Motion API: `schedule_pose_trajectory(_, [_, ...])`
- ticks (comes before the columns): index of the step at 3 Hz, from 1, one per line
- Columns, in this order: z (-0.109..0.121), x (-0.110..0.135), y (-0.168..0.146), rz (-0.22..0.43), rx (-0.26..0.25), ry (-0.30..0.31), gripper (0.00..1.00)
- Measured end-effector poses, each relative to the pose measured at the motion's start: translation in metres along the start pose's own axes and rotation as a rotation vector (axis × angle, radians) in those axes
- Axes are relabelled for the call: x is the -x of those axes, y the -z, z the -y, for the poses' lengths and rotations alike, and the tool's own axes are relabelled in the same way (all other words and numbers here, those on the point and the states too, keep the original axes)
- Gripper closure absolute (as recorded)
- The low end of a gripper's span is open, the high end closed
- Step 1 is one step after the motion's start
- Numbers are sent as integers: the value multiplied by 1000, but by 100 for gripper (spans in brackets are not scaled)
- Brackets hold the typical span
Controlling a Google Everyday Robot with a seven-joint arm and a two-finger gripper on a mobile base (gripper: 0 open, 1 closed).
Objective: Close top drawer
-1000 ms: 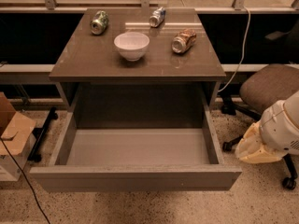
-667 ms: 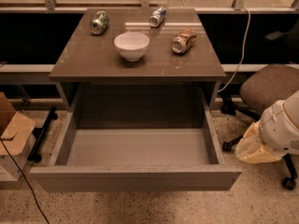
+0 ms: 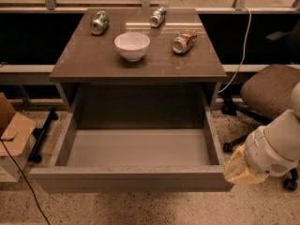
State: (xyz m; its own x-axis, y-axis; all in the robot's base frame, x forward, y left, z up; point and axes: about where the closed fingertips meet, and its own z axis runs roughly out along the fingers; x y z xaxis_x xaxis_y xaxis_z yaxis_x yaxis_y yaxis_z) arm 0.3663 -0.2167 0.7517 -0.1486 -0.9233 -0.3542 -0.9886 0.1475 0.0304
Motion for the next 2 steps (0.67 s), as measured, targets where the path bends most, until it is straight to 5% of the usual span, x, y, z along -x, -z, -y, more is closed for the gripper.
schedule_pose_trajectory(2, [-6,-3,-68,74,39,-14,100])
